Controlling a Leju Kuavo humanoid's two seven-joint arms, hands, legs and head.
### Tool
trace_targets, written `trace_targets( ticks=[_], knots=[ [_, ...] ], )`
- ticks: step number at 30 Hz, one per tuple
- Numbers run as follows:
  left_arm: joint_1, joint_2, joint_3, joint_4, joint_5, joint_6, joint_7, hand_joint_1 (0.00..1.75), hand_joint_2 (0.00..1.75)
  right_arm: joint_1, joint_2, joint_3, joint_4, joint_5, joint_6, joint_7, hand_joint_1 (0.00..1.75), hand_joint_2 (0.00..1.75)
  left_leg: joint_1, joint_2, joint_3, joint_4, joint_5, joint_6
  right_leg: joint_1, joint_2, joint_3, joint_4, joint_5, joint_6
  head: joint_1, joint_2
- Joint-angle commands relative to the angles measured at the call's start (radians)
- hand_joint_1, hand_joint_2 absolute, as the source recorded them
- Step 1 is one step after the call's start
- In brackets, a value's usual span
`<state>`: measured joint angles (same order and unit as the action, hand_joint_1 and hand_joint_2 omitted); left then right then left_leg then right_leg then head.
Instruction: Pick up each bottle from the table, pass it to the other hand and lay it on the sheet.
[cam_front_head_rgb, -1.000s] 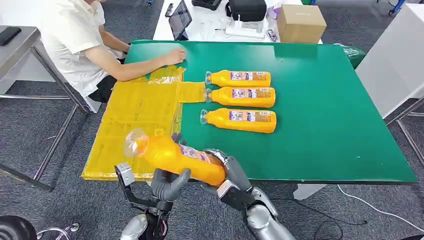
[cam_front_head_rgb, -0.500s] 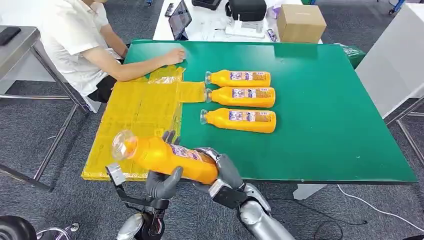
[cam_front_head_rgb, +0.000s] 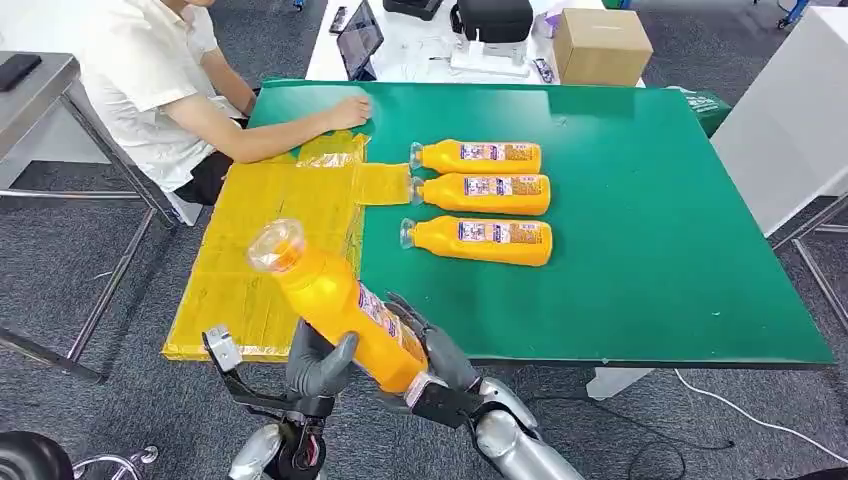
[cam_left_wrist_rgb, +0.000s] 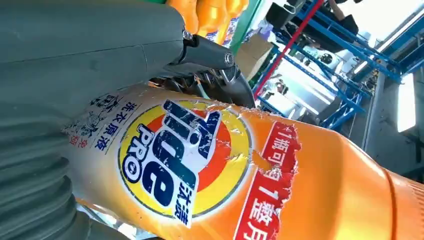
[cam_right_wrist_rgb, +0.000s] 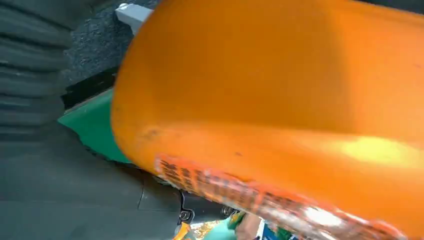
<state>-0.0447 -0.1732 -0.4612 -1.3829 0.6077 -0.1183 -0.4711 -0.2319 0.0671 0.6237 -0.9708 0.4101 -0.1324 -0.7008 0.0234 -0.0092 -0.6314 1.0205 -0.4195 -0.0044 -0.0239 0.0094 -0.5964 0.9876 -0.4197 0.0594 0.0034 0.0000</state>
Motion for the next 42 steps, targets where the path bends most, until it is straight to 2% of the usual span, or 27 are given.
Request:
trace_targets(
  ticks=[1,4,7,9,10,12,13,14,16,17,18,20,21,25,26,29,30,31,32,34,38,42],
  knots=[
    [-0.015,0.003,0.028,0.003,-0.004,-0.023,0.022,1.75,1.75,0.017,-0.015,0.021,0.042,0.044,-0.066,0.003,0.00,0.00,0.000,-0.001,0.004,-0.001,-0.001,0.001,0.001,-0.002,0.005,-0.001,-0.001,-0.002,0.000,0.000],
    [-0.008,-0.002,0.048,-0.006,-0.001,-0.016,0.062,1.75,1.75,0.038,-0.021,-0.004,0.024,0.018,-0.069,0.003,0.00,0.00,0.000,0.000,0.007,-0.001,-0.002,0.002,0.002,-0.002,0.008,-0.002,-0.002,-0.004,0.000,0.000],
    [-0.010,0.003,0.062,0.013,0.007,-0.024,0.077,1.75,1.75,0.045,-0.028,-0.018,0.001,0.003,-0.093,0.003,0.00,0.00,0.000,-0.001,0.003,-0.001,-0.001,0.001,0.001,-0.002,0.004,-0.001,-0.001,-0.002,0.000,0.000],
    [-0.020,0.000,0.091,0.037,0.044,-0.020,0.101,1.75,1.75,0.047,-0.033,-0.029,-0.014,-0.004,-0.107,0.003,0.00,0.00,0.000,0.000,0.008,-0.001,-0.002,0.003,0.002,-0.002,0.009,-0.002,-0.002,-0.004,0.000,0.000],
    [-0.027,-0.008,0.125,0.052,0.087,-0.012,0.111,1.75,1.75,0.051,-0.035,-0.046,-0.016,-0.014,-0.115,0.003,0.00,0.00,0.000,0.000,0.002,-0.001,-0.001,0.001,0.001,-0.002,0.003,-0.001,-0.001,-0.002,0.000,0.000],
    [-0.037,-0.004,0.156,0.060,0.105,0.006,0.114,1.75,1.75,0.062,-0.042,-0.063,-0.025,-0.020,-0.130,0.003,0.00,0.00,0.000,-0.001,0.003,-0.001,0.000,0.001,0.001,-0.002,0.004,-0.001,-0.001,-0.002,0.000,0.000],
    [-0.040,-0.002,0.166,0.059,0.091,0.029,0.105,1.75,1.75,0.069,-0.044,-0.073,-0.030,-0.026,-0.138,0.003,0.00,0.00,0.000,-0.001,0.002,-0.001,0.000,0.001,0.000,-0.002,0.002,-0.001,0.000,-0.002,0.000,0.000],
    [-0.044,-0.002,0.184,0.035,-0.031,0.146,0.019,1.75,1.75,0.095,-0.053,-0.104,-0.048,-0.026,-0.182,0.003,0.00,0.00,0.000,-0.001,0.004,-0.001,-0.001,0.002,0.001,-0.002,0.005,-0.002,-0.001,-0.003,0.000,0.000],
    [-0.045,0.007,0.193,0.008,-0.085,0.194,0.008,1.75,1.75,0.123,-0.067,-0.126,-0.077,-0.017,-0.207,0.003,0.00,0.00,0.000,-0.003,0.004,-0.001,-0.001,0.002,0.001,-0.005,0.005,-0.001,-0.002,-0.003,0.000,0.000],
    [-0.039,0.008,0.208,-0.026,-0.193,0.293,-0.039,1.75,1.75,0.152,-0.065,-0.168,-0.101,0.012,-0.278,0.003,0.00,0.00,0.000,-0.002,0.005,-0.001,-0.001,0.002,0.001,-0.004,0.007,-0.002,-0.002,-0.004,0.000,0.000],
    [-0.036,0.015,0.210,-0.046,-0.237,0.331,-0.043,1.75,1.75,0.164,-0.068,-0.181,-0.108,0.021,-0.304,0.003,0.00,0.00,0.000,-0.002,0.003,0.000,-0.001,0.002,0.001,-0.004,0.004,-0.001,-0.002,-0.002,0.000,0.000],
    [-0.032,0.022,0.218,-0.065,-0.288,0.383,-0.047,1.75,1.75,0.179,-0.071,-0.202,-0.122,0.043,-0.331,0.003,0.00,0.00,0.000,-0.003,0.006,-0.001,-0.002,0.002,0.002,-0.005,0.007,-0.001,-0.003,-0.004,0.000,0.000],
    [-0.028,0.024,0.227,-0.080,-0.286,0.387,-0.042,1.75,1.75,0.189,-0.074,-0.208,-0.131,0.063,-0.358,0.003,0.00,0.00,0.000,-0.002,0.003,0.000,-0.001,0.002,0.001,-0.004,0.004,-0.001,-0.002,-0.002,0.000,0.000],
    [-0.027,0.031,0.234,-0.124,-0.234,0.348,-0.001,1.75,1.75,0.195,-0.063,-0.221,-0.144,0.103,-0.409,0.003,0.00,0.00,0.000,0.000,0.003,0.000,-0.002,0.002,0.001,-0.001,0.004,0.000,-0.002,-0.003,0.000,0.000],
    [-0.039,0.047,0.220,-0.126,-0.336,0.427,-0.028,1.75,1.75,0.201,-0.054,-0.227,-0.151,0.115,-0.419,0.003,0.00,0.00,0.000,0.000,0.000,0.000,-0.001,0.001,0.001,-0.001,0.001,0.000,-0.001,-0.002,0.000,0.000],
    [-0.054,0.051,0.222,-0.110,-0.362,0.446,-0.030,1.75,1.75,0.202,-0.050,-0.226,-0.155,0.115,-0.418,0.003,0.00,0.00,0.000,0.000,0.002,0.000,-0.001,0.001,0.001,-0.002,0.003,0.000,-0.001,-0.003,0.000,0.000],
    [-0.076,0.073,0.194,-0.080,-0.499,0.526,-0.056,1.75,1.75,0.202,-0.048,-0.217,-0.167,0.109,-0.421,0.003,0.00,0.00,0.000,0.000,0.003,0.000,-0.002,0.002,0.001,-0.002,0.004,0.000,-0.002,-0.004,0.000,0.000],
    [-0.081,0.070,0.194,-0.075,-0.501,0.527,-0.056,1.75,1.75,0.201,-0.046,-0.215,-0.164,0.110,-0.422,0.003,0.00,0.00,0.000,0.000,0.001,-0.001,0.000,0.001,0.001,-0.002,0.001,0.000,-0.001,-0.002,0.000,0.000],
    [-0.105,0.097,0.166,-0.027,-0.678,0.619,-0.050,1.75,1.75,0.199,-0.043,-0.195,-0.170,0.116,-0.426,0.003,0.00,0.00,0.000,0.000,0.005,-0.001,-0.002,0.002,0.002,-0.002,0.006,-0.001,-0.002,-0.005,0.000,0.000],
    [-0.154,0.122,0.126,0.074,-0.922,0.706,0.046,1.75,1.75,0.194,-0.038,-0.160,-0.184,0.095,-0.427,0.003,0.00,0.00,0.000,-0.001,0.003,-0.001,0.000,0.001,0.001,-0.002,0.003,-0.001,-0.001,-0.003,0.000,0.000],
    [-0.292,0.142,0.107,0.331,-1.134,0.640,0.147,1.75,1.75,0.147,-0.027,-0.102,-0.161,0.075,-0.428,0.003,0.00,0.00,0.000,-0.001,0.002,-0.002,0.001,0.001,0.000,-0.002,0.002,-0.001,0.000,-0.002,0.001,0.000],
    [-0.378,0.131,0.132,0.468,-1.145,0.590,0.162,1.75,1.75,0.121,-0.022,-0.083,-0.139,0.062,-0.435,0.003,0.00,0.00,0.000,-0.001,0.001,-0.001,0.001,0.001,0.000,-0.002,0.002,-0.001,0.000,-0.002,0.000,0.000]
  ],
)
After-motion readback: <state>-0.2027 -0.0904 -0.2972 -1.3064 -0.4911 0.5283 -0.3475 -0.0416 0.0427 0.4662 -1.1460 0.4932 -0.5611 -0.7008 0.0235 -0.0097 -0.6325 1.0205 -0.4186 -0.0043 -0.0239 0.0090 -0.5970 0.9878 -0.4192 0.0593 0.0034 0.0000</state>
